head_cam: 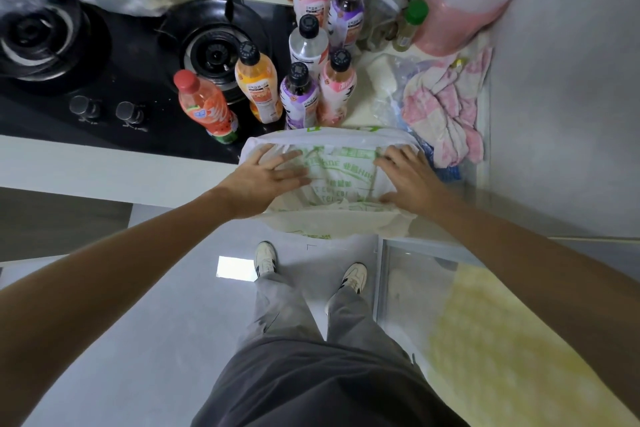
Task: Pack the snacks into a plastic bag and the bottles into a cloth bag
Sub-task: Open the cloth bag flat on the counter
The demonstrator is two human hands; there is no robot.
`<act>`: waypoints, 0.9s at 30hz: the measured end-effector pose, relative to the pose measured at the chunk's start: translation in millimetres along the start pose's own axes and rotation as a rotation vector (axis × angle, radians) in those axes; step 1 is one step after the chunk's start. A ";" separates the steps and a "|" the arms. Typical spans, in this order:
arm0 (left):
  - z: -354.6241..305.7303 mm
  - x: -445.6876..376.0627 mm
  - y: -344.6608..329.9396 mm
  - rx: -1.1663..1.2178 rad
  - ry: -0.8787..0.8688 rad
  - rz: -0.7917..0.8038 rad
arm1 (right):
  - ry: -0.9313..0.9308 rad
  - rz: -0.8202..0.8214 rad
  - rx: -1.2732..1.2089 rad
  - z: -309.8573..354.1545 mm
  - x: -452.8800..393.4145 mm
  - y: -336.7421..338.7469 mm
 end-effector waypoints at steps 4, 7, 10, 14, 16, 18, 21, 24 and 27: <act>19.0 -1.1 -8.6 -0.017 0.248 0.038 | -0.022 -0.050 -0.143 -5.4 8.6 -5.5; 17.0 -8.5 -0.8 0.053 0.285 -0.066 | -0.070 -0.088 -0.169 -11.0 12.3 -5.2; 15.1 -12.6 8.8 0.084 0.312 -0.173 | -0.063 -0.208 -0.086 -17.1 17.4 -1.5; 16.8 -11.9 19.1 0.049 0.366 -0.194 | -0.079 -0.282 -0.051 -14.5 21.6 5.4; 15.9 -10.7 19.1 0.027 0.356 -0.195 | -0.093 -0.230 -0.088 -10.0 17.6 2.7; 15.3 -9.7 16.9 0.030 0.357 -0.172 | -0.094 -0.130 -0.116 -3.9 14.6 -2.8; 14.8 -8.1 9.9 0.018 0.390 -0.101 | -0.085 0.009 -0.088 3.7 14.3 -10.8; 15.9 -8.9 2.8 0.014 0.422 -0.043 | -0.093 0.047 -0.046 1.7 13.6 -11.4; 17.5 -15.1 0.2 0.034 0.436 -0.006 | -0.104 0.091 -0.009 -3.1 14.8 -14.5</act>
Point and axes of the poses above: each hand's wrist, its own x-axis away from the middle knuckle, its own y-axis out of the back of the hand, z = x × y, the point moved 8 cm from there along -x, towards the middle knuckle, and after that the axes turned 11 degrees about x, right-handed, at the moved point
